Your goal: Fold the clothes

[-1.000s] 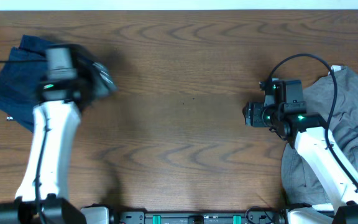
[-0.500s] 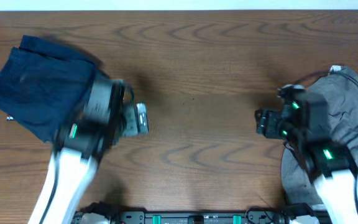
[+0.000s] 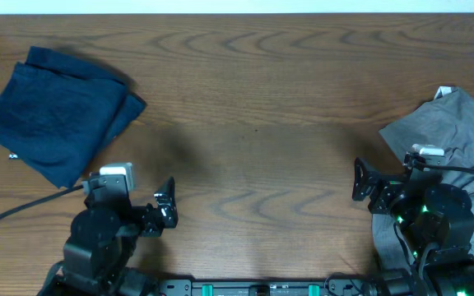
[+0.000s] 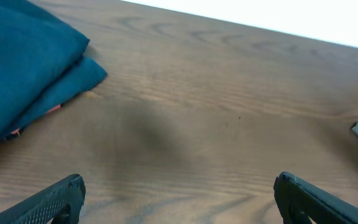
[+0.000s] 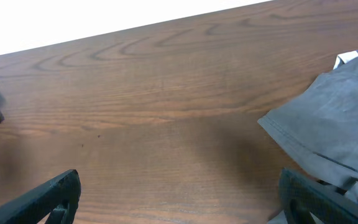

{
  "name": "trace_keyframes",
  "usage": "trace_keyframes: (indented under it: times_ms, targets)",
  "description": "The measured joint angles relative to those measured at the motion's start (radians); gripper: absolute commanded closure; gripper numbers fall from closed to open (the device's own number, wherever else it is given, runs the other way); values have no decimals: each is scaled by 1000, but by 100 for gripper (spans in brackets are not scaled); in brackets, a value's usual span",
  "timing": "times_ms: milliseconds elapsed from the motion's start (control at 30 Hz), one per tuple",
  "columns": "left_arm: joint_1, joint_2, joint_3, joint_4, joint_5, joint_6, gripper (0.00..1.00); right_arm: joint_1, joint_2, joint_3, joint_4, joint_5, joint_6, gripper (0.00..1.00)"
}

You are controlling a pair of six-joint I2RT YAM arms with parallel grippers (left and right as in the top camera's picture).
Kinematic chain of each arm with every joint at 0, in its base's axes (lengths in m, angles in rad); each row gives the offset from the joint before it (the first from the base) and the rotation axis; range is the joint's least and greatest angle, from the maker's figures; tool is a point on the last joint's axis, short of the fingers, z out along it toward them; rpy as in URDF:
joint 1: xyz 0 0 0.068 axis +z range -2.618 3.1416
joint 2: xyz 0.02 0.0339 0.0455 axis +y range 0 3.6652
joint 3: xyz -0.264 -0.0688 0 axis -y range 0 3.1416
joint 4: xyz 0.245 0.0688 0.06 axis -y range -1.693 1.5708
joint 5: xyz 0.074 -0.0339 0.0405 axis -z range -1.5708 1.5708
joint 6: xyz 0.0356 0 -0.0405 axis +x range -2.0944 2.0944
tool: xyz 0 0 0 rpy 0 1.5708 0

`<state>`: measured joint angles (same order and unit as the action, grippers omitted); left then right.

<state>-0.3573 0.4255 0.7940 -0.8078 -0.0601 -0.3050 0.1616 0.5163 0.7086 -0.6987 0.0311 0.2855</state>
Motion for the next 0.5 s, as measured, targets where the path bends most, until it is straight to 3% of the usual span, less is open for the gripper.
trace_keyframes:
  times_ms: [500]
  targets:
    - [0, -5, 0, 0, 0, 0, 2, 0, 0, -3, -18, 18, -1, 1]
